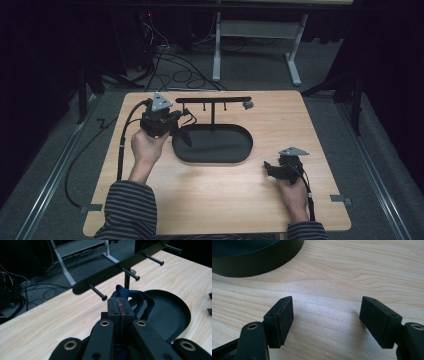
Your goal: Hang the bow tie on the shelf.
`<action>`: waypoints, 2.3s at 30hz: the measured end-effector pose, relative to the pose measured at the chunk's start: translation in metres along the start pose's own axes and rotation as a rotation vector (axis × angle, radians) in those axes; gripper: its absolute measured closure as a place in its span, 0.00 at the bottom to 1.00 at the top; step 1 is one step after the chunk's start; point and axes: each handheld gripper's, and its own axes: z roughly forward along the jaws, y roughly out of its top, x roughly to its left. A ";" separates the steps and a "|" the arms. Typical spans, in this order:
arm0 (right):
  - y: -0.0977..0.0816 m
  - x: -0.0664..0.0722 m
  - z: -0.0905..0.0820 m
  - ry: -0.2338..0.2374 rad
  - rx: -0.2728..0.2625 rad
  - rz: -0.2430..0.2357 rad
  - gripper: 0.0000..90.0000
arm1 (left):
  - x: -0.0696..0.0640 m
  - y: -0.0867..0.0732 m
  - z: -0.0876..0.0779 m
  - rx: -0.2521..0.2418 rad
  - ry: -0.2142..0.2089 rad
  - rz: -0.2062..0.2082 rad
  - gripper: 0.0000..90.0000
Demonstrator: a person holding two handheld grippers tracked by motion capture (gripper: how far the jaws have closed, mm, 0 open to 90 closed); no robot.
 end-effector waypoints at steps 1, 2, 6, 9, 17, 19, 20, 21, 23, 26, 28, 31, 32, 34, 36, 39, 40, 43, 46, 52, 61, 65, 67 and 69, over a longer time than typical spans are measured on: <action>0.000 0.000 0.000 0.000 0.000 0.000 0.32 | 0.000 0.002 0.000 -0.001 0.000 0.000 1.00; 0.000 0.000 0.000 0.000 0.000 0.000 0.32 | -0.001 0.003 0.001 -0.007 0.003 0.000 1.00; 0.000 0.000 0.000 -0.001 0.001 0.001 0.32 | 0.000 0.008 0.006 -0.009 0.010 0.003 1.00; 0.000 0.000 0.000 -0.001 0.000 0.000 0.32 | 0.002 0.011 0.009 -0.010 0.017 0.003 1.00; 0.000 0.000 0.000 -0.001 0.000 0.000 0.32 | 0.009 0.013 0.016 0.000 0.045 -0.007 1.00; 0.000 0.000 0.000 -0.001 0.000 0.000 0.32 | 0.011 0.013 0.018 0.000 0.050 -0.013 1.00; 0.000 0.000 0.000 -0.001 0.000 0.000 0.32 | 0.012 0.013 0.019 0.001 0.052 -0.014 1.00; 0.000 0.000 0.000 -0.001 0.000 0.000 0.32 | 0.012 0.013 0.021 0.000 0.055 -0.014 1.00; 0.000 0.000 0.000 -0.001 0.000 0.000 0.32 | 0.014 0.013 0.024 0.005 0.061 -0.015 1.00; 0.000 0.000 0.000 -0.001 0.000 0.000 0.32 | 0.015 0.012 0.029 0.008 0.066 -0.016 1.00; 0.000 0.000 0.000 -0.001 0.000 0.000 0.32 | 0.015 0.011 0.033 0.010 0.069 -0.017 1.00; 0.000 0.000 0.000 0.000 -0.001 -0.001 0.32 | 0.014 0.011 0.036 0.010 0.080 -0.011 1.00; 0.000 0.000 0.000 0.000 0.000 0.000 0.32 | 0.014 0.011 0.037 0.008 0.082 -0.010 1.00; 0.000 0.000 0.000 0.001 -0.001 -0.003 0.32 | 0.015 0.010 0.038 0.005 0.085 -0.013 1.00; 0.000 0.000 0.000 0.001 0.000 -0.003 0.32 | 0.016 0.009 0.040 0.012 0.090 -0.011 1.00; 0.000 0.000 0.000 0.002 0.000 -0.003 0.32 | 0.018 0.007 0.040 0.010 0.097 -0.013 1.00; 0.000 0.000 0.000 0.002 0.000 -0.003 0.33 | 0.018 0.006 0.040 0.009 0.100 -0.016 1.00; 0.000 0.000 0.000 0.002 -0.001 -0.006 0.32 | 0.019 0.004 0.040 0.006 0.101 -0.019 1.00; 0.000 0.000 0.000 0.002 -0.001 -0.006 0.33 | 0.019 0.001 0.040 0.001 0.093 -0.022 1.00; 0.000 0.000 0.000 0.003 -0.001 -0.006 0.33 | 0.018 -0.004 0.040 0.003 0.086 -0.026 1.00; 0.000 0.000 0.000 0.003 0.000 -0.008 0.33 | 0.020 -0.008 0.038 0.010 0.076 -0.032 0.99; 0.000 0.000 0.000 0.004 0.000 -0.008 0.33 | 0.020 -0.010 0.038 0.017 0.084 -0.028 0.98; 0.000 0.000 0.000 0.004 0.000 -0.009 0.33 | 0.021 -0.012 0.037 0.012 0.081 -0.037 0.96; 0.000 0.000 0.000 0.004 0.000 -0.009 0.33 | 0.022 -0.013 0.036 0.011 0.078 -0.043 0.94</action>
